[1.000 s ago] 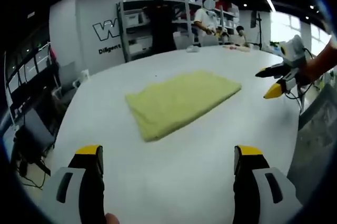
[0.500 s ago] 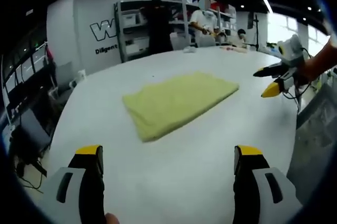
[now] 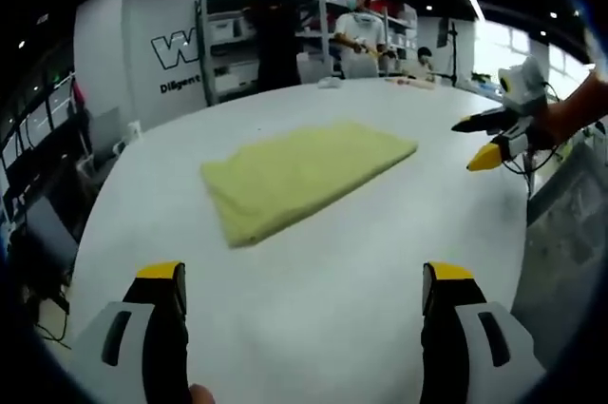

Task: Fold the garment on the visible template until the final outline fits inside the template.

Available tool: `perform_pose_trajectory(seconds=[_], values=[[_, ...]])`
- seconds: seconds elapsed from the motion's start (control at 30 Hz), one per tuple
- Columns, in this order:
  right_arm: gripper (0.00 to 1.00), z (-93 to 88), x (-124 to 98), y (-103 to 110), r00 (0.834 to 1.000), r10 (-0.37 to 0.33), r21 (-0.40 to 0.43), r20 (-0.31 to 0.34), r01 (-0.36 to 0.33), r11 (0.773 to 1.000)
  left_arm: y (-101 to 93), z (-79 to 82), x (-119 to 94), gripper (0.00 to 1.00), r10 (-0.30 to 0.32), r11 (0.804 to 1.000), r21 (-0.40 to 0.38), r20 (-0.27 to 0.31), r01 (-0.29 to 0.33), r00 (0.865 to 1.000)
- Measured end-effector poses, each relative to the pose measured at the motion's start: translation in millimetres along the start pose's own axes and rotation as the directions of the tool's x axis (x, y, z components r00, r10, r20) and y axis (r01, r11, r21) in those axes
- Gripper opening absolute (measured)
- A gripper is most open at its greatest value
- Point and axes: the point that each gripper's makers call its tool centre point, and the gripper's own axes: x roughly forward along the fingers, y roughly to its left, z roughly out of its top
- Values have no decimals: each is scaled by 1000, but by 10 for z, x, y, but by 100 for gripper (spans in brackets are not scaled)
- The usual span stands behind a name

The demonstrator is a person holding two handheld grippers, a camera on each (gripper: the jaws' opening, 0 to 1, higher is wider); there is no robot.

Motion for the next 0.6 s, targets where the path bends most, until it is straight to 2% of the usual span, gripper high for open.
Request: perform_pose_trajectory(seconds=[0.17, 0.33, 0.43, 0.6], values=[[98, 84, 2, -11, 1000, -4, -11, 15, 4, 1000, -6, -30, 25, 99, 4, 1000, 5, -9, -4, 1000], [98, 154, -13, 48, 1000, 3, -38, 17, -2, 999, -47, 21, 41, 99, -8, 999, 33, 8, 8, 1000], [98, 150, -8, 67, 1000, 7, -46, 17, -6, 999, -37, -2, 43, 99, -19, 997, 76, -8, 20, 1000], [98, 127, -70, 127, 1000, 14, -67, 14, -13, 998, -49, 39, 34, 99, -26, 997, 79, 7, 26, 1000]])
